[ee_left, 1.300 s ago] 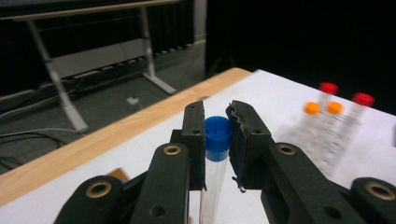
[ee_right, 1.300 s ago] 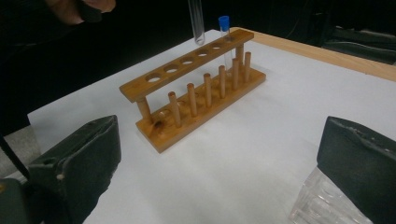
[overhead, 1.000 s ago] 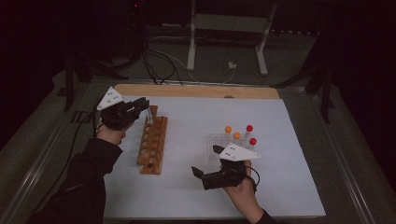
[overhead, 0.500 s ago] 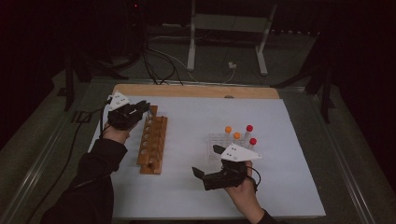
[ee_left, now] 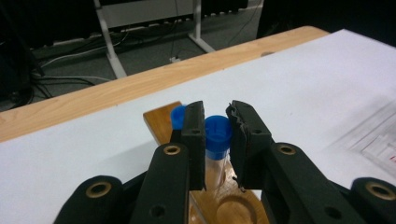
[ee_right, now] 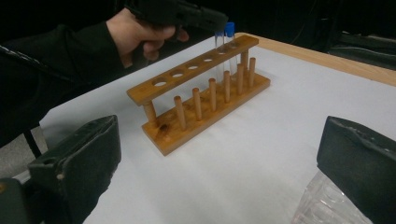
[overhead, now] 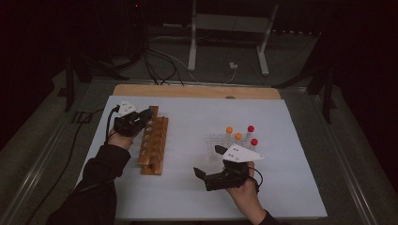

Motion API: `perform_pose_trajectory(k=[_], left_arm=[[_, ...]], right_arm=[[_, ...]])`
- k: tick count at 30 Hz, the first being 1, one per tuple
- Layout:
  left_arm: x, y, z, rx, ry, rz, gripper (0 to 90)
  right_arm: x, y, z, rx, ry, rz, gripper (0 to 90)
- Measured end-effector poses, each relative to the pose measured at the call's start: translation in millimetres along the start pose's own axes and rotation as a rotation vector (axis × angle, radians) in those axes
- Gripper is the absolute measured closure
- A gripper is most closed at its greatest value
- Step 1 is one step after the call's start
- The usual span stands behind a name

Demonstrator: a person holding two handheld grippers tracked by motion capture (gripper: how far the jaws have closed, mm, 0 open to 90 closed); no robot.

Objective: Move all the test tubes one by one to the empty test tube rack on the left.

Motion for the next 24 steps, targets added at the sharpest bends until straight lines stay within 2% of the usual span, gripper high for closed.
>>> perform_pose_trajectory(k=[11,19,20,21,24], left_arm=[[-0.5,-2.9,6.9,-0.026,0.006,-0.012,77.6],[-0.6,-2.7,4.6,-0.020,0.028,-0.002,76.0],[0.3,-3.1,4.1,-0.018,0.027,0.004,72.0],[2.6,-3.4,3.2,-0.021,0.016,0.001,63.8],[11.1,-3.5,-0.4,0.008,-0.007,0.028,48.1]], right_arm=[[0.5,0.3,0.1,-0.002,-0.001,-0.002,0.0],[0.8,1.0,-0.4,0.002,-0.002,-0.007,0.0],[1.2,1.0,-0.7,0.003,-0.005,-0.009,0.0],[1.6,1.0,-1.1,0.005,-0.008,-0.008,0.0],[3.3,-0.3,-2.6,0.007,-0.014,-0.006,0.0]])
Point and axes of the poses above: each handheld gripper's, and its own axes: x roughly backward along the jaws, z roughly out of its underside, y roughly to its left, the point moved 3 cm from there along -x, roughly forward along the jaws, and after that the axes turned 3 degrees about -x, right-handed, at the moved point
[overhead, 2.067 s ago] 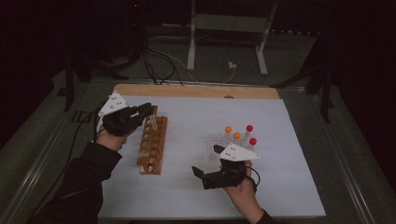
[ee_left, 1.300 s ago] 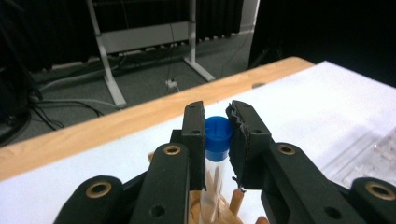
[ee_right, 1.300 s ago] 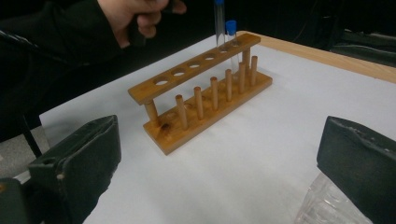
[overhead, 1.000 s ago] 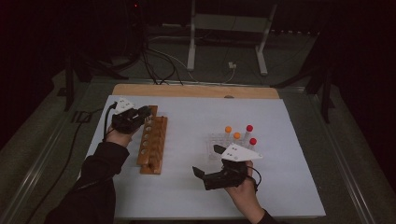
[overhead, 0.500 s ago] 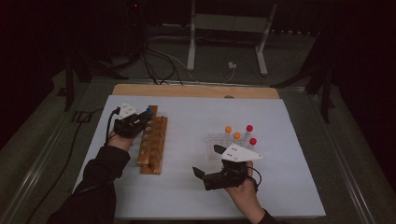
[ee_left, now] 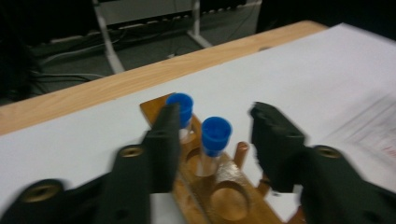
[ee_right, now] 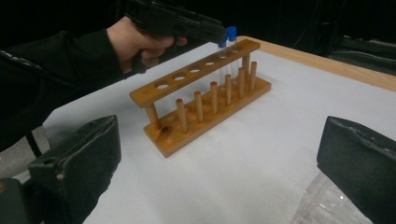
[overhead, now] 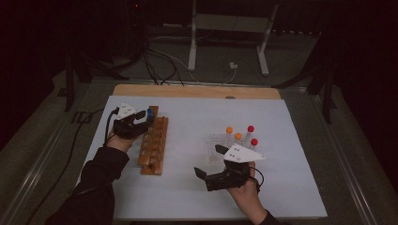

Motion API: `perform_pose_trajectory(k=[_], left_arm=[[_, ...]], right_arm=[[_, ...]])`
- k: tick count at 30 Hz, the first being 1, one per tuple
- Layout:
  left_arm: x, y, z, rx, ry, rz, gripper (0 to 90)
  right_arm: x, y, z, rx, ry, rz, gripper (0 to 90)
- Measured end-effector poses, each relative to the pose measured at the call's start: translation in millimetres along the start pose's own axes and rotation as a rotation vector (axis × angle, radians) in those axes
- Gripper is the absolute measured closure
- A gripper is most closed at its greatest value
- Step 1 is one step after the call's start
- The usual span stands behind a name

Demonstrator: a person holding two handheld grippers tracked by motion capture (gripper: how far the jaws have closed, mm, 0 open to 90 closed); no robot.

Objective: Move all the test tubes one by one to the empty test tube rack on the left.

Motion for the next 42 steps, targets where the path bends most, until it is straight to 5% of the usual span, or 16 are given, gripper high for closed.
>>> perform_pose_trajectory(k=[7,13,26,37,42], left_arm=[[26.8,-11.2,-7.7,0.004,-0.010,0.060,18.3],[54.6,-32.4,-10.8,-0.007,-0.030,0.143,2.9],[89.2,-88.5,11.7,-0.066,-0.064,0.297,1.7],[96.1,-108.4,20.4,-0.119,-0.083,0.335,1.8],[95.9,-109.4,23.7,-0.118,-0.082,0.340,1.8]], right_arm=[[5.0,-7.8,-3.3,0.000,-0.011,0.027,0.0],[9.7,-12.2,-5.7,0.002,-0.020,0.055,0.0],[17.3,-24.2,3.8,-0.001,-0.007,0.157,0.0],[26.3,-40.9,21.0,-0.103,-0.002,0.374,0.0],[21.6,-45.2,25.5,-0.118,0.026,0.433,5.4]])
Point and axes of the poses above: each handheld gripper's, and its own axes: x roughly backward along the jaws, z roughly out of its underside, y roughly to its left, the point moved 3 cm from there along -x, roughly forward along the jaws, and after that the axes turned 3 degrees about -x, right-handed, at the moved point
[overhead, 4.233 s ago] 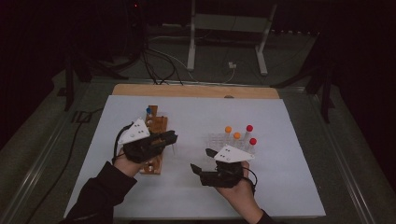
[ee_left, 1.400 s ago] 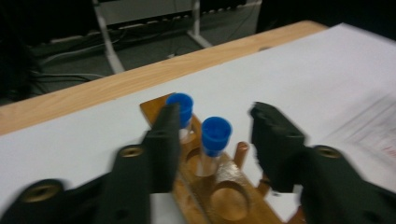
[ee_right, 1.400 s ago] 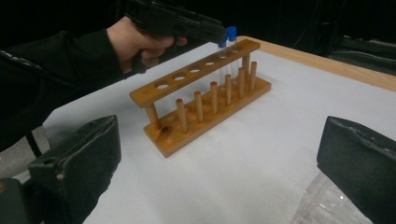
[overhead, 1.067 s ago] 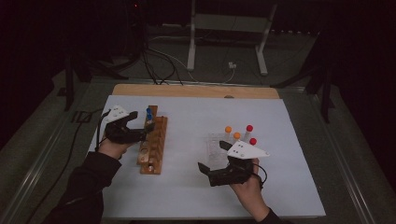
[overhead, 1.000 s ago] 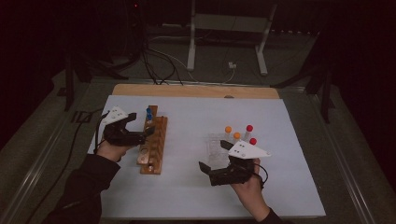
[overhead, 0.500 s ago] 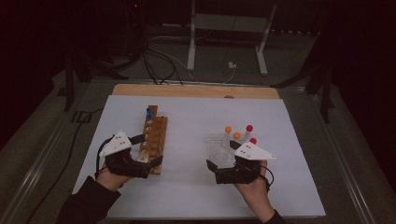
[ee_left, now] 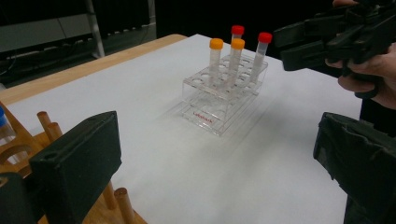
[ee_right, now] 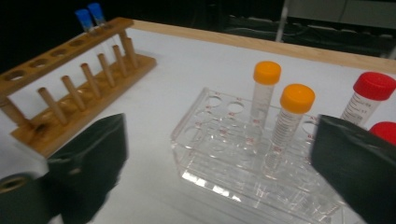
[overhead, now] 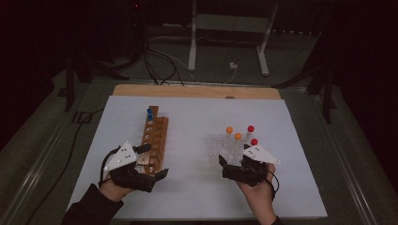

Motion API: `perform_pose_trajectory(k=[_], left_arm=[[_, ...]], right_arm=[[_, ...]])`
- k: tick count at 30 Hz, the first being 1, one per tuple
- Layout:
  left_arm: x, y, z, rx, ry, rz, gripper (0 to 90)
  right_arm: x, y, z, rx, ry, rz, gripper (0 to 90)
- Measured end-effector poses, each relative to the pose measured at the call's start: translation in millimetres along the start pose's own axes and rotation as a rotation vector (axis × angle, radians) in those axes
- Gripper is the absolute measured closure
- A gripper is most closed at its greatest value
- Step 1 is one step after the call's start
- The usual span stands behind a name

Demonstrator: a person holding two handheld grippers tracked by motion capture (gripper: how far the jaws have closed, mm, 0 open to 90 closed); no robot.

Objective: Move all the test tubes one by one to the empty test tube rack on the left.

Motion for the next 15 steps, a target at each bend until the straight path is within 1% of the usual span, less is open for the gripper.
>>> perform_pose_trajectory(k=[1,3,4,5,6,8,11,13,15], left_arm=[[0.1,0.2,0.6,0.000,0.001,-0.007,1.8],[0.5,0.8,1.3,0.003,0.000,-0.003,1.8],[0.7,1.0,1.4,0.003,-0.001,-0.007,1.8],[0.9,1.2,1.4,0.005,-0.002,-0.006,1.8],[1.0,1.4,1.5,0.006,-0.003,-0.007,1.8],[0.9,1.2,1.6,0.006,-0.005,-0.006,1.8],[0.8,0.9,1.9,0.008,-0.007,-0.007,1.8],[0.8,1.1,1.8,0.006,-0.007,-0.012,1.8],[1.2,0.8,1.4,0.007,-0.009,-0.011,1.8]], right_arm=[[-1.3,-0.3,0.2,-0.003,0.001,0.009,6.3],[-4.4,-1.6,0.2,-0.012,0.009,0.026,7.4],[-6.0,-2.5,0.1,-0.024,0.009,0.041,11.3],[-7.2,-3.5,-0.2,-0.038,0.011,0.052,17.9],[-8.5,-4.4,-0.5,-0.049,0.009,0.065,19.0],[-11.1,-5.8,-1.6,-0.066,0.011,0.078,21.2],[-15.7,-7.7,-3.4,-0.070,0.011,0.097,28.1],[-19.7,-9.3,-3.9,-0.072,0.020,0.125,31.7],[-24.2,-11.6,-3.7,-0.088,0.036,0.144,36.7]])
Point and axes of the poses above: each handheld gripper's, and its own axes: x roughly backward along the jaws, z roughly out of its underside, y roughly to its left, the point moved 3 cm from there along -x, roughly forward along the jaws, and after that the axes turned 3 degrees about -x, right-handed, at the moved point
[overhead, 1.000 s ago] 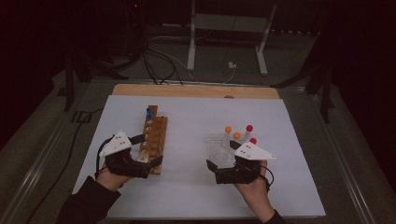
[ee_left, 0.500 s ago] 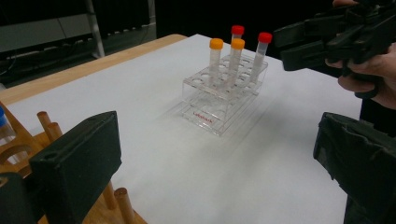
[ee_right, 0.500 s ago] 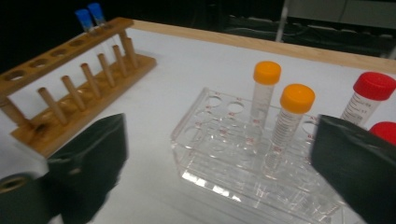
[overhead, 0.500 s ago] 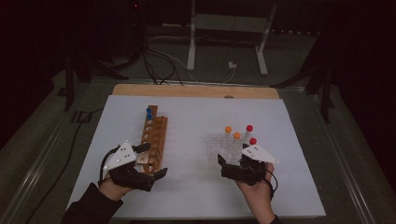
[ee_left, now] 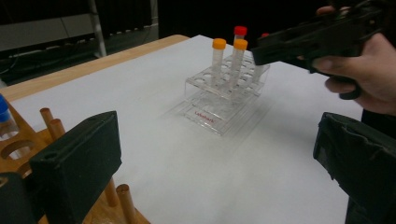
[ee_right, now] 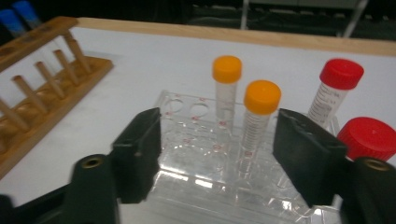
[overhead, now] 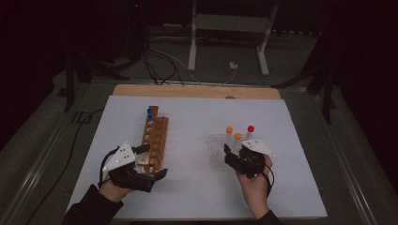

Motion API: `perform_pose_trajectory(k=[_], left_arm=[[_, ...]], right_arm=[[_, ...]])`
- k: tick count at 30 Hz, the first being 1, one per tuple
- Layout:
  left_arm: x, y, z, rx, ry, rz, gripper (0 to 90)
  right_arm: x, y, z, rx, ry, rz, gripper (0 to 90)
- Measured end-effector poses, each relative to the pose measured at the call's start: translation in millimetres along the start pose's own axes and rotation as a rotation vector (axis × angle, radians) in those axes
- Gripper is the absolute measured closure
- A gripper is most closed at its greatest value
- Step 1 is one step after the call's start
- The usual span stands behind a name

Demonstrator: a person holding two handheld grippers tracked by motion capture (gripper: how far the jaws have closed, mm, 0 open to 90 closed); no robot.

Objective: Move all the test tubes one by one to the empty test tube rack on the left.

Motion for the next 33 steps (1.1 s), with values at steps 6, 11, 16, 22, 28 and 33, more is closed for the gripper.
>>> perform_pose_trajectory(k=[6,11,16,22,28,33], left_arm=[[1.6,-0.9,-1.3,-0.003,-0.009,0.002,2.0],[3.5,-0.9,-2.3,0.001,-0.018,0.007,2.0],[4.7,-2.1,-2.4,-0.012,-0.014,0.011,2.0],[4.2,-2.3,-2.5,-0.007,-0.019,0.012,2.1],[3.1,-4.4,-1.9,-0.018,-0.014,0.019,2.0],[2.4,-3.7,-1.9,-0.007,-0.017,0.018,2.1]], right_arm=[[-11.4,-2.4,0.3,-0.021,0.039,0.058,46.0],[-18.3,-1.6,2.4,-0.021,0.068,0.100,51.9],[-23.1,-0.7,2.7,-0.028,0.100,0.134,57.1],[-28.7,-6.2,1.7,-0.042,0.127,0.177,62.7],[-35.4,-4.7,1.3,-0.023,0.153,0.192,64.4],[-39.4,-7.0,0.6,-0.025,0.160,0.209,68.4]])
Point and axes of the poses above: each handheld gripper's, and its own axes: x roughly backward along the jaws, z roughly out of its underside, y roughly to its left, the point moved 3 cm from there along -x, roughly forward along the jaws, and after that the axes turned 3 degrees about -x, right-handed, at the moved point
